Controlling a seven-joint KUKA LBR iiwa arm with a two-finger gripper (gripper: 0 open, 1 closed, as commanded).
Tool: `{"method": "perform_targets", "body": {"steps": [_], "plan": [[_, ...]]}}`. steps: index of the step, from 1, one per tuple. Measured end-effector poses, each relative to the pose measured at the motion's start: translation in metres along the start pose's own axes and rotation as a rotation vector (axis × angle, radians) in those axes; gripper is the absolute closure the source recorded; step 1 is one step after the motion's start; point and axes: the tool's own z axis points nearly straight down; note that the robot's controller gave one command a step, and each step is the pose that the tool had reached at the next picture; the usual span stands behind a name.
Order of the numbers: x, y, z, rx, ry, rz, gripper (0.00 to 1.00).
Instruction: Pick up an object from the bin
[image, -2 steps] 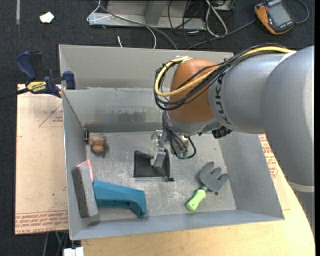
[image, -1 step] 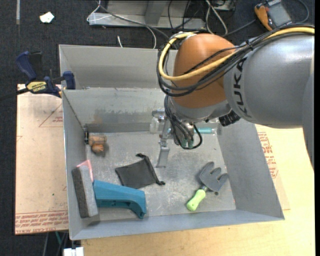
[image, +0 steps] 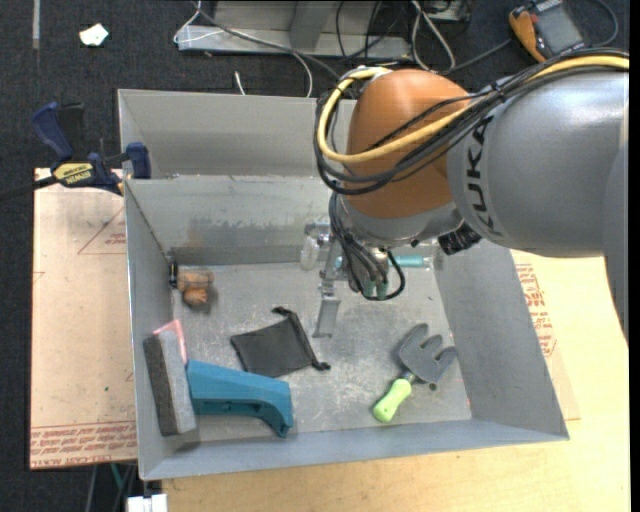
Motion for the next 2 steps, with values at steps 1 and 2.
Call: {"method": "perform_targets", "body": {"steps": [1, 2], "plan": [[0.047, 0.029, 0.062, -0.002, -0.002, 0.047, 0.00], [0.053, 0.018, 0.072, -0.002, -0.005, 0.054, 0.00]]}}
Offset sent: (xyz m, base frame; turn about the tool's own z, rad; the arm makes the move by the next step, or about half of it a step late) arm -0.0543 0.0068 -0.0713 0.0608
